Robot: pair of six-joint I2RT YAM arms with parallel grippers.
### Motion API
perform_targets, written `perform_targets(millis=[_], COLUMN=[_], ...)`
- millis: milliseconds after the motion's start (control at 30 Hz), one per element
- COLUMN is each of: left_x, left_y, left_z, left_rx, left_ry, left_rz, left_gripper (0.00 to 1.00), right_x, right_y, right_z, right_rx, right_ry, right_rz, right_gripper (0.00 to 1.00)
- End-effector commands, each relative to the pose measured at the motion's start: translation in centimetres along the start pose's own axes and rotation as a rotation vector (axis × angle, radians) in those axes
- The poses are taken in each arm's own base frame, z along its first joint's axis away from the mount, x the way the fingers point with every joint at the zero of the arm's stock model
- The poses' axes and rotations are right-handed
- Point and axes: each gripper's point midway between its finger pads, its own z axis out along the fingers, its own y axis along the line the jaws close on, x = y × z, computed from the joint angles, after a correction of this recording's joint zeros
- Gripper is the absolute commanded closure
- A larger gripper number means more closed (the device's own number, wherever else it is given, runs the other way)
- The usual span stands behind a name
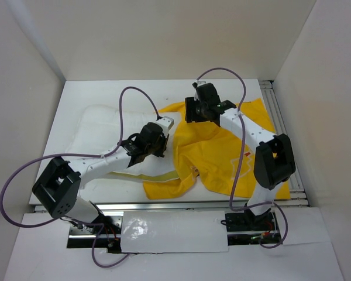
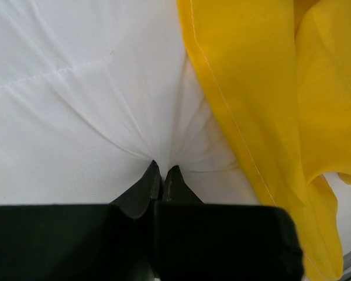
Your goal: Put the pillow into the pillowcase
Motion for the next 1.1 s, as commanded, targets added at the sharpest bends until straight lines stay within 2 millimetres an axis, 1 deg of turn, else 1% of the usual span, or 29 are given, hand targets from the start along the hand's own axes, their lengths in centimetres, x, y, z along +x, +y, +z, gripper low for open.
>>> perform_targets(millis=[0, 33, 67, 100, 133, 200, 233, 267, 300, 333, 367, 400, 433, 467, 500, 533, 567, 633, 667, 700, 733, 800, 833, 900, 933, 967, 1000, 1033, 1067], left_x=[-3.5, -3.5, -3.5, -3.5, -3.5, -3.8, -3.8, -4.4, -4.2, -4.6, -4.6, -5.3, -6.0, -6.0, -7.2, -7.8, -8.1, -9.4, -10.4, -9.9, -10.5, -11.5, -11.5, -11.9, -12.7, -12.7, -13.0, -13.8, -13.0], left_y=[-0.4, -0.4, -0.4, -0.4, -0.4, -0.2, -0.2, -0.3, -0.1, -0.2, -0.2, -0.4, -0.4, -0.4, -0.2, 0.0, 0.1, -0.2, -0.2, -0.3, -0.4, -0.5, -0.4, -0.4, -0.5, -0.3, -0.2, 0.5, 0.8], left_z=[-0.3, -0.3, -0.3, -0.3, -0.3, -0.4, -0.4, -0.5, -0.5, -0.6, -0.6, -0.8, -1.2, -1.2, -1.8, -2.3, -2.8, -3.8, -5.2, -5.5, -6.1, -7.6, -7.7, -7.9, -8.3, -7.7, -7.3, -7.1, -5.6], left_rx=[0.005, 0.005, 0.005, 0.005, 0.005, -0.007, -0.007, -0.005, -0.017, -0.015, -0.015, -0.002, 0.002, 0.001, -0.009, -0.023, -0.022, -0.004, 0.002, 0.019, 0.030, 0.036, 0.035, 0.035, 0.035, 0.018, 0.005, -0.033, -0.053], left_ry=[-0.118, -0.118, -0.118, -0.118, -0.118, -0.121, -0.121, -0.132, -0.126, -0.135, -0.135, -0.159, -0.183, -0.183, -0.221, -0.240, -0.254, -0.311, -0.362, -0.366, -0.406, -0.454, -0.464, -0.482, -0.508, -0.497, -0.494, -0.502, -0.455], left_rz=[-0.009, -0.009, -0.009, -0.009, -0.009, -0.010, -0.010, -0.012, -0.011, -0.012, -0.012, 0.004, 0.013, 0.024, 0.040, 0.046, 0.054, 0.088, 0.093, 0.111, 0.133, 0.126, 0.135, 0.141, 0.151, 0.149, 0.156, 0.144, 0.149], left_gripper=[1.00, 1.00, 1.00, 1.00, 1.00, 1.00, 1.00, 1.00, 1.00, 1.00, 1.00, 1.00, 1.00, 1.00, 1.00, 1.00, 1.00, 1.00, 1.00, 1.00, 1.00, 1.00, 1.00, 1.00, 1.00, 1.00, 1.00, 1.00, 1.00], right_x=[-2.9, -2.6, -3.2, -3.1, -2.5, -2.4, -2.1, -2.1, -2.4, -2.8, -3.4, -4.7, -5.2, -4.9, -6.6, -7.3, -7.7, -8.2, -8.8, -9.1, -9.7, -9.6, -9.2, -8.3, -7.2, -6.9, -7.2, -6.9, -7.2], right_y=[1.3, 1.2, 1.4, 1.4, 1.4, 1.3, 2.0, 2.0, 2.6, 2.6, 3.0, 4.4, 5.6, 6.1, 7.6, 8.1, 7.9, 8.7, 8.6, 9.0, 9.5, 10.6, 11.6, 12.4, 14.3, 15.7, 17.0, 18.2, 19.0], right_z=[1.1, 1.4, 1.2, 1.7, 2.3, 2.9, 3.4, 3.4, 3.5, 3.8, 3.7, 3.6, 3.5, 4.1, 3.4, 3.1, 3.3, 2.9, 2.6, 2.4, 2.0, 1.6, 1.4, 1.4, 0.7, 0.0, -1.3, -2.4, -3.5], right_rx=[-0.020, -0.017, -0.021, -0.020, -0.023, -0.021, -0.037, -0.037, -0.047, -0.040, -0.060, -0.099, -0.125, -0.125, -0.150, -0.149, -0.129, -0.145, -0.137, -0.154, -0.176, -0.237, -0.274, -0.330, -0.427, -0.482, -0.537, -0.598, -0.623], right_ry=[-0.079, -0.071, -0.084, -0.078, -0.058, -0.050, -0.038, -0.037, -0.047, -0.062, -0.077, -0.099, -0.103, -0.080, -0.115, -0.135, -0.151, -0.175, -0.191, -0.195, -0.209, -0.201, -0.191, -0.161, -0.122, -0.114, -0.123, -0.114, -0.129], right_rz=[-0.005, -0.005, -0.005, -0.005, -0.006, -0.006, -0.012, -0.003, -0.009, 0.001, 0.000, -0.040, -0.050, -0.072, -0.093, -0.097, -0.095, -0.100, -0.098, -0.100, -0.122, -0.130, -0.149, -0.157, -0.174, -0.188, -0.201, -0.215, -0.225], right_gripper=[0.35, 0.33, 0.33, 0.32, 0.31, 0.30, 0.33, 0.72, 0.91, 1.00, 1.00, 1.00, 1.00, 1.00, 1.00, 1.00, 1.00, 1.00, 1.00, 1.00, 1.00, 1.00, 1.00, 1.00, 1.00, 1.00, 1.00, 1.00, 1.00])
